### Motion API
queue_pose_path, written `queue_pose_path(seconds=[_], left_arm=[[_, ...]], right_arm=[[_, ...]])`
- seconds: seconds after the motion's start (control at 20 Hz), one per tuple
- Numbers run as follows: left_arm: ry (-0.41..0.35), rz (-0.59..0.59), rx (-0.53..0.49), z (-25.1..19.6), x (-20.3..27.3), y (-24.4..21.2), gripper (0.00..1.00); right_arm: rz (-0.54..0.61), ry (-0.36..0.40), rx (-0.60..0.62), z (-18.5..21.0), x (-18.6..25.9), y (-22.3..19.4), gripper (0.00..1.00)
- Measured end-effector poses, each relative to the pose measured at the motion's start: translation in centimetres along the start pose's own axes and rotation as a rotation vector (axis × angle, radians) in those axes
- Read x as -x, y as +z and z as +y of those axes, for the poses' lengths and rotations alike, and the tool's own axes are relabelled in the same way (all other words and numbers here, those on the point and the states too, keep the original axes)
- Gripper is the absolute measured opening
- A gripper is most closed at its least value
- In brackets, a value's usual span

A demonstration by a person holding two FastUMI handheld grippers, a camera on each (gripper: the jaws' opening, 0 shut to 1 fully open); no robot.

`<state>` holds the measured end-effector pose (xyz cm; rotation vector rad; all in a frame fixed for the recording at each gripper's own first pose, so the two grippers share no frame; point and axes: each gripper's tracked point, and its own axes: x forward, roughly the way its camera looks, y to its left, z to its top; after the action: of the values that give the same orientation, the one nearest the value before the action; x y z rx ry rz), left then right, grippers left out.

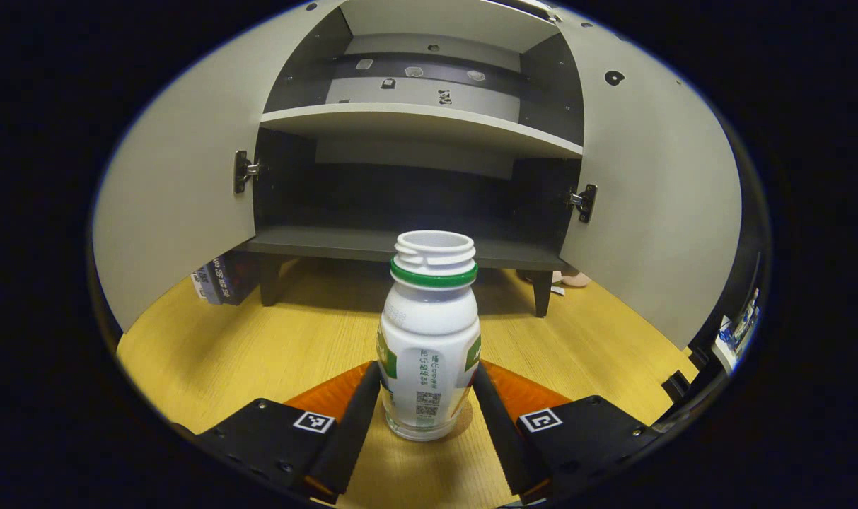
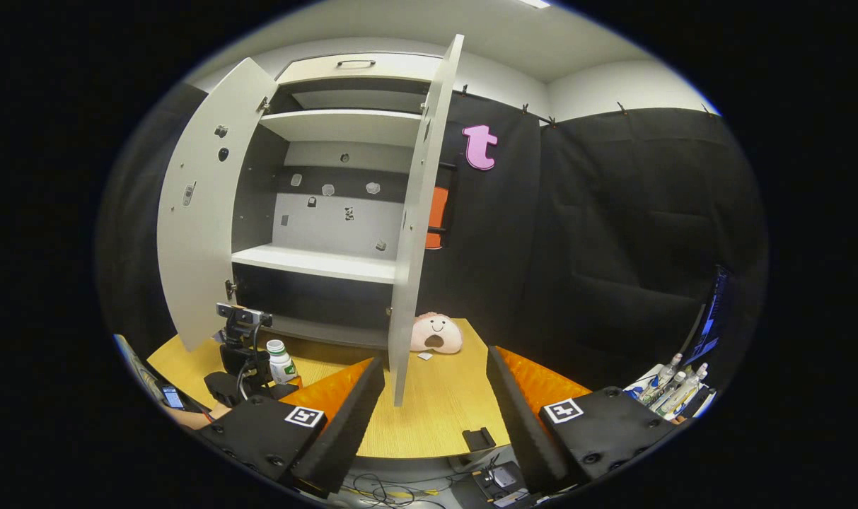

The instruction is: Grasp the bottle in the cabinet with the left hand and place it on the coaster, then close the right door with the right hand and the left door with the left hand.

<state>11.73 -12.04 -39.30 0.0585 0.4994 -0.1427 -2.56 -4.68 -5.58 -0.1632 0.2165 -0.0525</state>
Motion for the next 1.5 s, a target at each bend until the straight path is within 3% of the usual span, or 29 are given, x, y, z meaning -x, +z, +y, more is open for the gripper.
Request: queue_pose_path(seconds=[0.35,0.5,0.85,1.15,1.5], left_arm=[[0.042,0.037,0.0,0.3,1.5,-0.7,0.84],[0.065,0.05,0.007,0.3,2.4,-1.0,0.95],[0.055,0.016,0.01,0.0,6.7,1.1,0.94],[0.067,-0.067,-0.041,1.4,12.0,6.7,0.94],[0.078,-0.207,-0.001,4.2,18.6,16.8,0.94]], right_arm=[[-0.003,0.001,-0.036,-1.1,-0.3,-0.1,0.97],[-0.009,0.005,-0.051,-1.6,-0.7,0.0,0.97],[-0.047,0.01,-0.075,-2.7,-2.4,1.4,0.97],[-0.099,0.006,-0.111,-3.9,-4.0,3.3,0.97],[-0.13,0.014,-0.106,-3.7,-7.5,4.7,0.96]])
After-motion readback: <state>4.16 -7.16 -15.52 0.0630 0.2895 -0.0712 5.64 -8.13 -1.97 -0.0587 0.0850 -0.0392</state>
